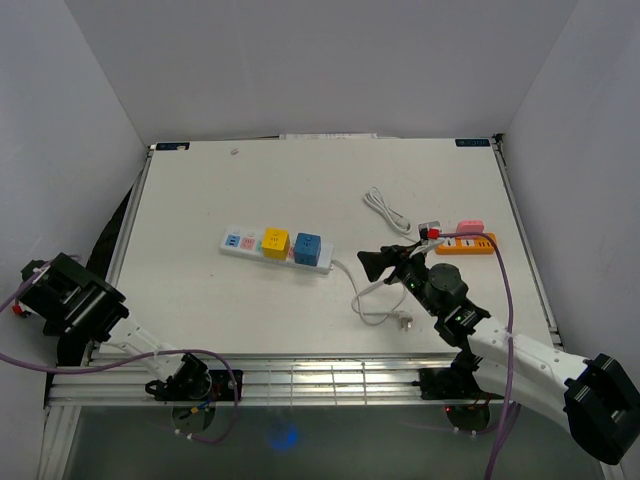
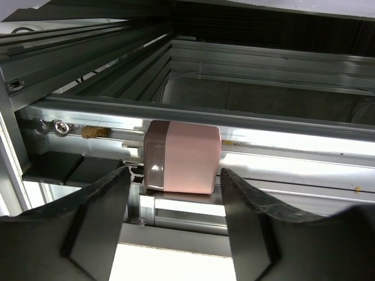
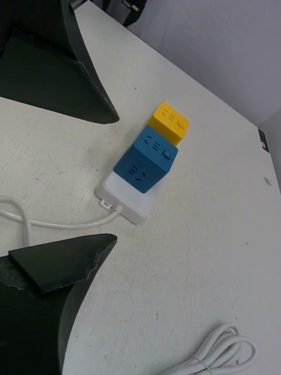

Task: Insert the plug

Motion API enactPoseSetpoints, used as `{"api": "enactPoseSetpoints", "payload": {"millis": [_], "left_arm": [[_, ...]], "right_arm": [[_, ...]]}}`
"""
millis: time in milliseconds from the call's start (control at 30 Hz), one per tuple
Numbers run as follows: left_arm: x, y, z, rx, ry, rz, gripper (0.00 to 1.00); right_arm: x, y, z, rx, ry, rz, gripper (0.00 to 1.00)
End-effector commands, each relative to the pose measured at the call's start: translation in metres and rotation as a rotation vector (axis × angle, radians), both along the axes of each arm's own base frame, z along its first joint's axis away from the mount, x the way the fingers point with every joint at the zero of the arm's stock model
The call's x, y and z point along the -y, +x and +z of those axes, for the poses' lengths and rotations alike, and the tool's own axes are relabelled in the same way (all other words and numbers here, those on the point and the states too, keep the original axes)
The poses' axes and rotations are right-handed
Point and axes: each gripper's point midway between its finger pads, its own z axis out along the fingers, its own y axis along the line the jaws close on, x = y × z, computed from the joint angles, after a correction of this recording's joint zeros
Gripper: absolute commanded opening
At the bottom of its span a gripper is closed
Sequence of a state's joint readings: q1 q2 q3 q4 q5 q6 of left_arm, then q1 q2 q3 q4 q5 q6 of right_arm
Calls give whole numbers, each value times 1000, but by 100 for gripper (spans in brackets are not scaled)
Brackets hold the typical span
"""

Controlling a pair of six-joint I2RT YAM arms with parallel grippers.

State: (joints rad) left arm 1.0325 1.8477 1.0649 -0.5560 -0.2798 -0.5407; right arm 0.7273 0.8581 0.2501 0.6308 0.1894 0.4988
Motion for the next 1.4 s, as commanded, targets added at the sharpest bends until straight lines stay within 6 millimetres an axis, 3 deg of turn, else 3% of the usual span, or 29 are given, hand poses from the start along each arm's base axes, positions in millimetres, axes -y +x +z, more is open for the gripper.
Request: {"api": "enactPoseSetpoints", "payload": {"millis": [0,133,267,400,633,867,1200,1367], "left_arm": [[-39,6,-14,79,45,15,72],[-40,6,-18,73,37,16,65],[-38,9,-21,84,23,6,46],[-38,13,-14,111,49,-5,34],[-27,38,14,85,150,-83,32],[-22,59,75,83,338,-134,28],[11,121,187,270,542,-222,25],[67,156,214,453,486,-337,21]], "right_arm": [[0,1,18,42,55,-1,81],[2,1,18,46,58,-7,81],[3,2,19,48,60,-9,81],[4,3,21,49,64,-12,81],[3,3,18,40,63,-9,81],[3,2,19,44,68,-2,80],[0,2,16,35,62,11,80],[0,1,18,38,67,13,80]]}}
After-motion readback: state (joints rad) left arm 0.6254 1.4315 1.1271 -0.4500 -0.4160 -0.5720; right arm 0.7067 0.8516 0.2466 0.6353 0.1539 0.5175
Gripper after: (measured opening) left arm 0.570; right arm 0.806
